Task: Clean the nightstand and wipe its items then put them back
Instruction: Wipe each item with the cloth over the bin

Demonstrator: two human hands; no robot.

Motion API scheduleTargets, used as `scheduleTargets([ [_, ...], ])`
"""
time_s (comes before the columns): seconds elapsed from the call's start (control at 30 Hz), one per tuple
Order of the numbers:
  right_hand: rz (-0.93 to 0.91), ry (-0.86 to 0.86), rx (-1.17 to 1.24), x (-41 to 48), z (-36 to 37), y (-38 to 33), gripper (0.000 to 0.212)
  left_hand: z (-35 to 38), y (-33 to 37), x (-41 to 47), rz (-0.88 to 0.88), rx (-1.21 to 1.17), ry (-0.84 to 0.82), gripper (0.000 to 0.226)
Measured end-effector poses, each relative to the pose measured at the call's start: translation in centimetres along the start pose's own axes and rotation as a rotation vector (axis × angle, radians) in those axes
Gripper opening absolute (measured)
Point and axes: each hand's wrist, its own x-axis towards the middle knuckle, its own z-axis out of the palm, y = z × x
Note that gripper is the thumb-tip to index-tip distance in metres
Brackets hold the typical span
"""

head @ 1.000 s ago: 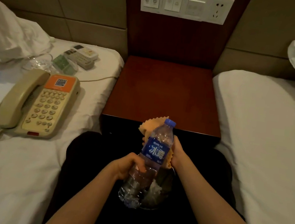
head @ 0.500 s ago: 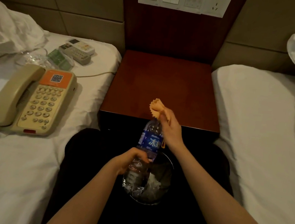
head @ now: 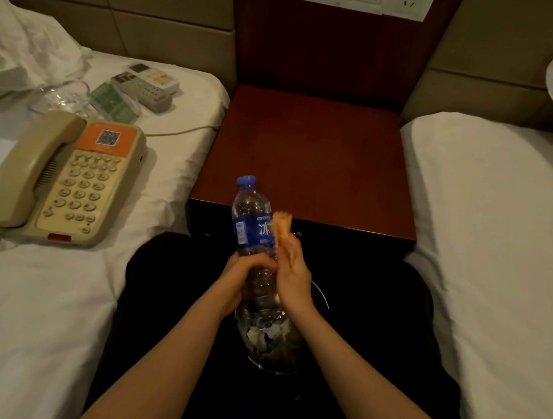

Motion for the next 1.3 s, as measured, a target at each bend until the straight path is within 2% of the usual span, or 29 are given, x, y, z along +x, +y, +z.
scheduleTargets([
  [0.07,0.237,-0.067,0.121,0.4,0.0,0.6,0.038,0.1,0.1,-0.2,-0.009,-0.007,-0.02,0.072],
  [0.1,0.312,-0.105,0.146,0.5,-0.1,0.7,0.04,0.0,0.1,-0.2,-0.019,0.005,-0.027,0.079],
  [0.27,0.467,-0.203,0.252,1.0,-1.9,0.0,0.029,0.2,-0.1,-0.6,-0.097,0.058,-0.125,0.047],
  [0.4,0.502,-0.219,0.354,1.1,-2.3,0.5,0.026,0.1,0.0,-0.6,-0.137,0.065,-0.175,0.045],
  [0.5,0.483,-0.195,0.362,0.8,-1.7,0.1,0.027,-0.1,-0.2,-0.2,-0.061,0.06,-0.116,0.044],
  [0.63,0.353,-0.055,0.383,0.8,-1.1,0.2,0.035,-0.2,-0.5,0.2,0.039,0.051,0.003,0.048],
  [0.73,0.327,0.001,0.374,1.2,-1.6,0.1,0.035,-0.6,-0.8,0.6,0.02,-0.009,0.066,0.059],
  [0.87,0.244,0.025,0.27,0.7,-1.7,-0.3,0.024,-0.4,-0.9,0.4,-0.016,-0.15,0.075,0.048],
  [1.0,0.18,-0.027,0.062,0.0,-1.3,0.4,0.022,-0.6,-1.1,0.5,-0.042,-0.173,0.05,0.073],
  [1.1,0.341,-0.074,-0.002,0.3,-1.4,1.0,0.023,-0.5,-1.2,0.5,-0.028,-0.165,0.03,0.06],
  [1.23,0.649,-0.212,0.356,0.5,-2.1,1.7,0.028,-0.3,-0.5,0.1,-0.051,-0.21,-0.055,0.025],
  [1.3,0.732,-0.278,0.482,0.5,-2.3,1.8,0.03,-0.4,-0.1,-0.3,-0.05,-0.228,-0.093,0.029],
])
